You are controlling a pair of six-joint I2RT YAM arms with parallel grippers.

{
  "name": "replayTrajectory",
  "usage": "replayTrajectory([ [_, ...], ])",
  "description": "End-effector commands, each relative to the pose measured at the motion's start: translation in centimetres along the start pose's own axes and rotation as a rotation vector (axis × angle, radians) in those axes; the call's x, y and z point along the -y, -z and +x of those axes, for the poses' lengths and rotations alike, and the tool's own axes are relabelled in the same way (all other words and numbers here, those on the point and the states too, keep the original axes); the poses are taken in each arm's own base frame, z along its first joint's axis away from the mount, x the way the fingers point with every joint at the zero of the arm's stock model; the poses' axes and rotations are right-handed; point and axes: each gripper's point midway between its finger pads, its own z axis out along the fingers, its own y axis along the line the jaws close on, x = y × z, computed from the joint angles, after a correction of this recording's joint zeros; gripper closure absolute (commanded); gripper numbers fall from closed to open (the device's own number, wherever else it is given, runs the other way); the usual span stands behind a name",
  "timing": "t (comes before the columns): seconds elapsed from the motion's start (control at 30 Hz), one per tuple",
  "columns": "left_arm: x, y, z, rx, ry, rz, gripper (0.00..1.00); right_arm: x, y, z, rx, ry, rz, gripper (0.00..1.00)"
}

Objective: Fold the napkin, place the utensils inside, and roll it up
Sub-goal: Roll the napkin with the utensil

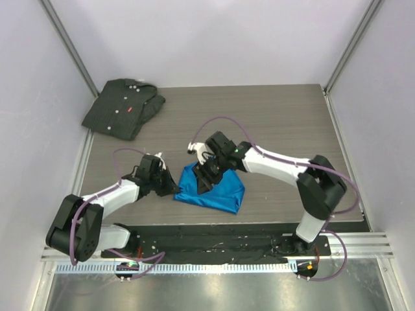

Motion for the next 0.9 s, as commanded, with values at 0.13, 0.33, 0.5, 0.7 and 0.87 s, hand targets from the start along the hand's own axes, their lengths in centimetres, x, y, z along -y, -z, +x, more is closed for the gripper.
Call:
replayTrajectory([
  [0.13,-1.2,0.5,0.7,-0.076,0.025,-0.101,1.00,-1.0,-0.4,0.3,0.153,0.311,0.342,0.36],
  [0.33,-1.0,0.5,0.6,-0.083,0.025,-0.099,1.00,-0.5,-2.2,1.4,0.126,0.368,0.385,0.32],
  [0.5,-1.0,0.4,0.7,-0.093,0.029,-0.107,1.00,-0.7,-3.6,2.3,0.087,0.412,0.384,0.32],
  [0.7,-0.8,0.3,0.5,-0.098,0.028,-0.101,1.00,-0.1,-4.3,2.6,0.066,0.425,0.394,0.34],
  [0.87,-0.4,0.3,0.5,-0.104,0.022,-0.086,1.00,0.7,-5.4,3.4,0.026,0.419,0.397,0.45],
])
